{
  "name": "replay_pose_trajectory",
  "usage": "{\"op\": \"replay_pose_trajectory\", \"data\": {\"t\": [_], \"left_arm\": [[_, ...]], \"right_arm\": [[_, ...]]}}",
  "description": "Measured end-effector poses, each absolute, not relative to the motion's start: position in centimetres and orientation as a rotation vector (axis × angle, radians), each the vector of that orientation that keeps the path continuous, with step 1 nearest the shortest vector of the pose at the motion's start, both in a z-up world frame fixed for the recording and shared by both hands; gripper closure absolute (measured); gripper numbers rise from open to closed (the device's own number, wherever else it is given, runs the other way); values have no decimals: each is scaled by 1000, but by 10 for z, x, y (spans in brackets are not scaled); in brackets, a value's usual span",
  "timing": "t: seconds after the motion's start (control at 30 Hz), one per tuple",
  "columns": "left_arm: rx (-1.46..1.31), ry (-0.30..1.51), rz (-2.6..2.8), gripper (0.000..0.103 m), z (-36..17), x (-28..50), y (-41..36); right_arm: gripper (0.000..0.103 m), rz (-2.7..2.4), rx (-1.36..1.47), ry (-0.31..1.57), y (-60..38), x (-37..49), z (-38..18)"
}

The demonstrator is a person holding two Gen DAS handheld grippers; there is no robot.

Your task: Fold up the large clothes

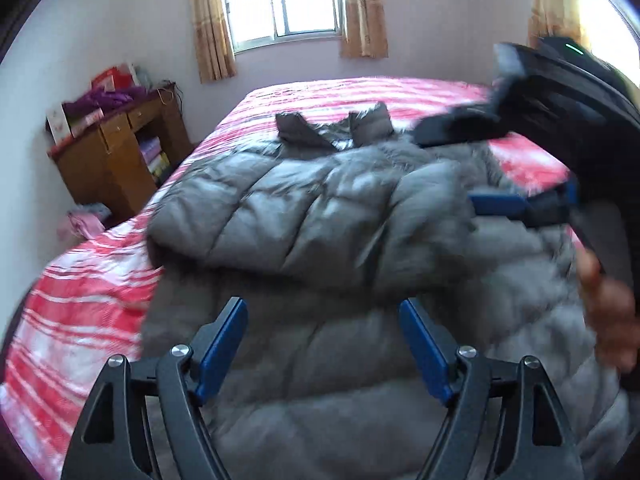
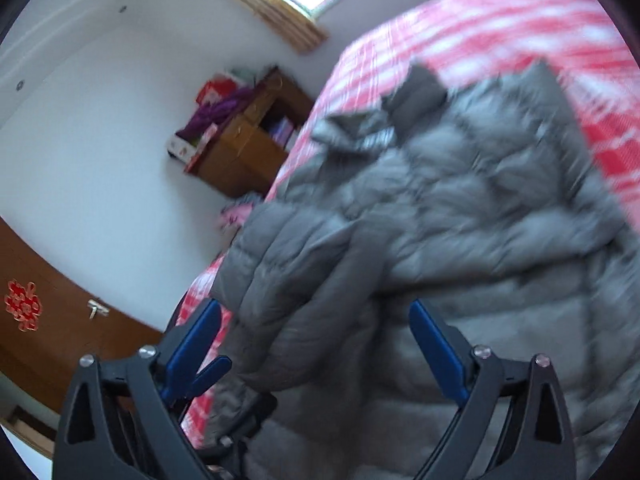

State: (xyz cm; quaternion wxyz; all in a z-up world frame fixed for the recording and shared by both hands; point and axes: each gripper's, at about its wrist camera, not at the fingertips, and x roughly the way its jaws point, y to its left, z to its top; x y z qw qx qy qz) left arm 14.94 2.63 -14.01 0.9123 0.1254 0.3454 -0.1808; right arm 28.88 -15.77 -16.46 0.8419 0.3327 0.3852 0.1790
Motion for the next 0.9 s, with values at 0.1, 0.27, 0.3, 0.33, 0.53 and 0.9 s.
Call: {"op": "replay_pose_trajectory", "data": {"t": [0.1, 0.27, 0.3, 0.33, 0.53, 0.9], "left_arm": [[241, 719, -353, 24, -139, 139, 52], [100, 694, -248, 24, -109, 161, 102], [80, 677, -229, 24, -100, 170, 108], [62, 657, -217, 24, -91, 180, 111], [62, 576, -124, 24, -56, 246, 92], [79, 760, 54, 24, -146, 358, 57]], "right_arm": [[8, 390, 678, 916, -135, 306, -182], [80, 361, 495, 1092, -113, 324, -202], [82, 363, 486, 1073, -114, 326, -196], [82, 350, 432, 1036, -116, 327, -183], [82, 238, 204, 891, -151, 333, -120], [76, 158, 159, 958, -187, 353, -187]]}}
